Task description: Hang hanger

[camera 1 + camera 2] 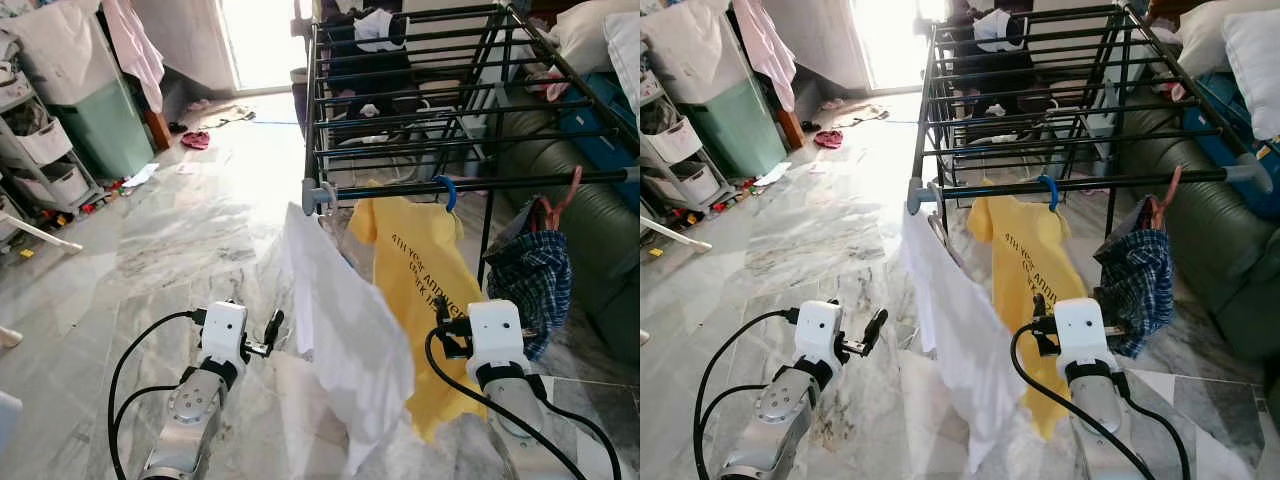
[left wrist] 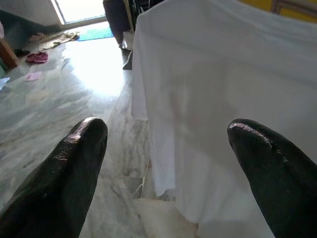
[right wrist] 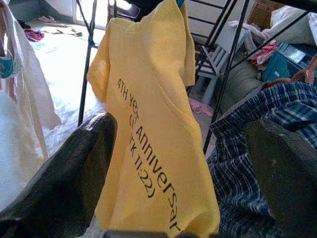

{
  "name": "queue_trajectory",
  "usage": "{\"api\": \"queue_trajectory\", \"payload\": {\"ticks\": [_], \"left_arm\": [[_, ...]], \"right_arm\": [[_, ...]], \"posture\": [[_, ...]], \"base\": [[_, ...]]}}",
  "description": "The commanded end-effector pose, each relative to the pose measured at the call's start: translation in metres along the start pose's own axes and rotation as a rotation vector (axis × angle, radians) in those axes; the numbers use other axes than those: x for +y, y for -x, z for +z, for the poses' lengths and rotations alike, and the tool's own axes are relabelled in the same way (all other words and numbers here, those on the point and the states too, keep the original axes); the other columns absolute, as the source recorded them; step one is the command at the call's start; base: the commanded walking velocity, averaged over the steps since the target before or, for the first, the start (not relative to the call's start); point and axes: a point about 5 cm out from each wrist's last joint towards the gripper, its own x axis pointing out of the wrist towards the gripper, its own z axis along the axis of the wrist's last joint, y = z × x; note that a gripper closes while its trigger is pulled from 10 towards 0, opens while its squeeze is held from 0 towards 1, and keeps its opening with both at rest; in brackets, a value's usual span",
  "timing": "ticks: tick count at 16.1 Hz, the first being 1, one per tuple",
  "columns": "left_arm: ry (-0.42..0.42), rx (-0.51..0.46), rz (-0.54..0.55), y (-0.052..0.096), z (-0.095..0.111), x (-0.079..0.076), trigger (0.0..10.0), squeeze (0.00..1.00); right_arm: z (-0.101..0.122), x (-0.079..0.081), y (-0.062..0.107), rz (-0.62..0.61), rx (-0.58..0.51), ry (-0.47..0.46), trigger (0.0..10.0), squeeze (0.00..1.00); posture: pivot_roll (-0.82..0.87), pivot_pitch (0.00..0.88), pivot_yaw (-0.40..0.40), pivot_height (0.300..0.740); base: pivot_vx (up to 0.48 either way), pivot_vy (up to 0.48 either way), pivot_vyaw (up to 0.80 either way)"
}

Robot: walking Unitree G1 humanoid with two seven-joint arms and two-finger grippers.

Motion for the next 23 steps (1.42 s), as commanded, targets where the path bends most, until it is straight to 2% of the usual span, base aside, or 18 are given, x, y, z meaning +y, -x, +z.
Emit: {"api": "queue_trajectory", "payload": {"ticks": [1,8,10,14,17,19,23], "left_arm": [[-0.001,0.012,-0.001,-0.002,0.000,0.005,10.0,0.00],[-0.001,0.013,-0.022,-0.001,0.000,0.002,10.0,0.00],[-0.013,-0.013,-0.024,0.000,0.003,0.002,10.0,0.00],[-0.006,-0.014,-0.098,0.002,0.001,-0.004,10.0,0.00],[0.012,-0.015,-0.119,0.003,0.000,-0.005,10.0,0.00],[0.024,-0.006,-0.130,0.004,-0.001,-0.007,10.0,0.00],[0.050,0.001,-0.145,0.006,-0.004,-0.011,10.0,0.00]], "right_arm": [[0.006,0.002,-0.005,0.000,-0.015,0.006,10.0,0.00],[0.005,0.008,-0.005,0.010,-0.013,0.007,10.0,0.00],[0.006,0.009,-0.005,0.014,-0.013,0.008,10.0,0.00],[0.007,0.010,-0.012,0.038,-0.009,0.011,10.0,0.00],[0.009,0.011,-0.019,0.069,-0.003,0.008,10.0,0.00],[0.008,0.012,-0.029,0.120,0.057,-0.002,10.0,0.00],[0.023,0.001,-0.056,0.185,0.068,0.017,10.0,0.00]], "posture": [[-0.21,0.000,0.111,0.740],[-0.21,0.000,0.115,0.740],[-0.21,0.000,0.113,0.740],[-0.20,0.000,0.108,0.740],[-0.20,0.000,0.105,0.740],[-0.20,0.000,0.103,0.740],[-0.19,0.000,0.097,0.740]], "base": [[0.000,0.480,0.00],[0.000,0.480,0.00],[0.000,0.000,0.00],[0.000,0.000,0.00],[0.000,0.000,0.00],[0.000,0.000,0.00],[0.000,0.000,0.00]]}}
